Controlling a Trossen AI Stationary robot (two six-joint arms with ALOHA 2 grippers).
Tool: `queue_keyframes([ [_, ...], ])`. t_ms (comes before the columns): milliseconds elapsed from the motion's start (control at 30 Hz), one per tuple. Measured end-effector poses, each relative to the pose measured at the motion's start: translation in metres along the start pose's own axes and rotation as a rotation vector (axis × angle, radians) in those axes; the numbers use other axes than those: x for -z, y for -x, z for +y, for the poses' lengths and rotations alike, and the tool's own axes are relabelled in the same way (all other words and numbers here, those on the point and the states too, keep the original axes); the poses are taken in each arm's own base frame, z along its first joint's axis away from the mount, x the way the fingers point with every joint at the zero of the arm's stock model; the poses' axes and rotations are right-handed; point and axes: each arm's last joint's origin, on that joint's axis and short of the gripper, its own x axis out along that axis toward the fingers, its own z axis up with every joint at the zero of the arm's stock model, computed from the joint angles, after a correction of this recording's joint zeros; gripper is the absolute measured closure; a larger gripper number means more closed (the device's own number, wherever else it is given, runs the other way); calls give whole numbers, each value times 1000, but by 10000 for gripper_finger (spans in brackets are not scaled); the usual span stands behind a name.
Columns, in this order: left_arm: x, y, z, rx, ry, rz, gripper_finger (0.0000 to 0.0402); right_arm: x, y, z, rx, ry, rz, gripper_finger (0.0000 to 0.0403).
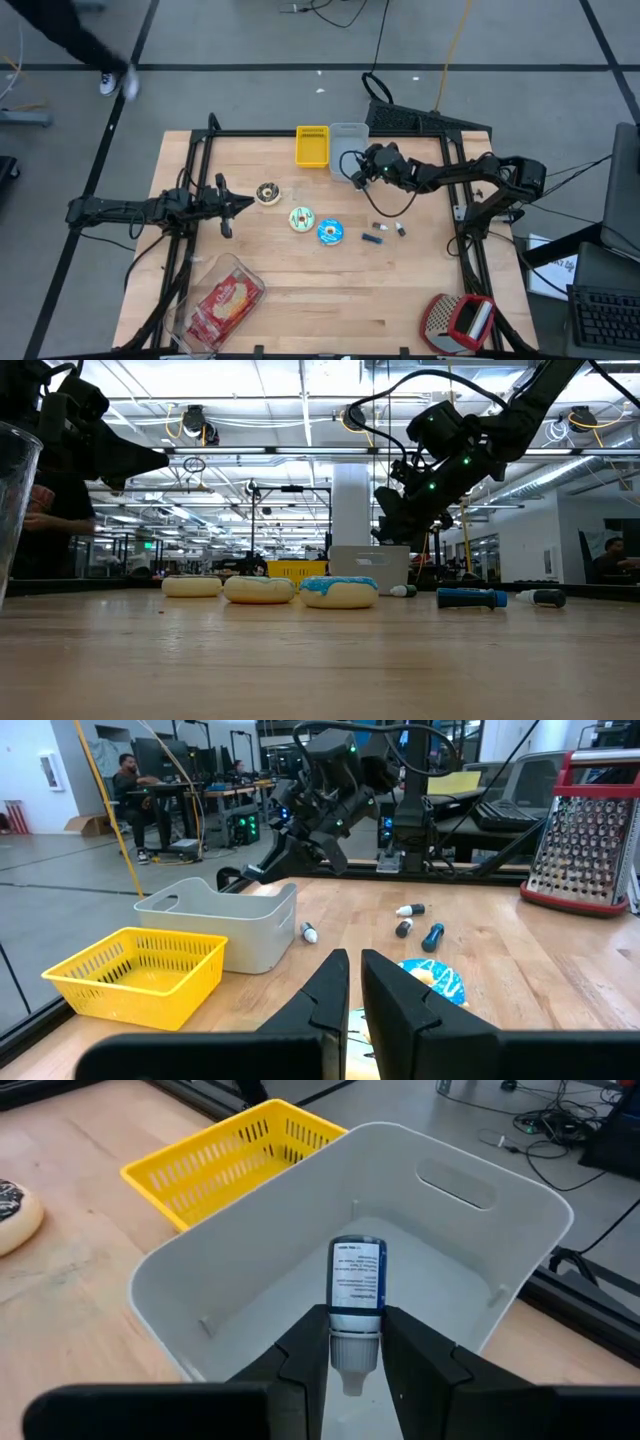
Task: Pick & Place Food Item
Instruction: Put the blue food coloring bottle into the white bin, then put the black food coloring bottle into the white bin
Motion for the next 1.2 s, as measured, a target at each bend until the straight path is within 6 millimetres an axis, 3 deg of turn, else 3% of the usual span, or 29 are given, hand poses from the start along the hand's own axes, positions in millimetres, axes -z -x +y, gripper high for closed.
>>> queue_keyframes([
  [267,0,0,0,0,0,0,371,-1,0,0,-3,-40,-9,319],
  [767,0,0,0,0,0,0,371,-1,0,0,-3,-40,-9,264],
  [1033,0,0,0,0,0,0,371,1,0,1,-2,16,10,262],
  [1200,0,0,0,0,0,0,371,-7,11,4,-25,35,-21,260],
])
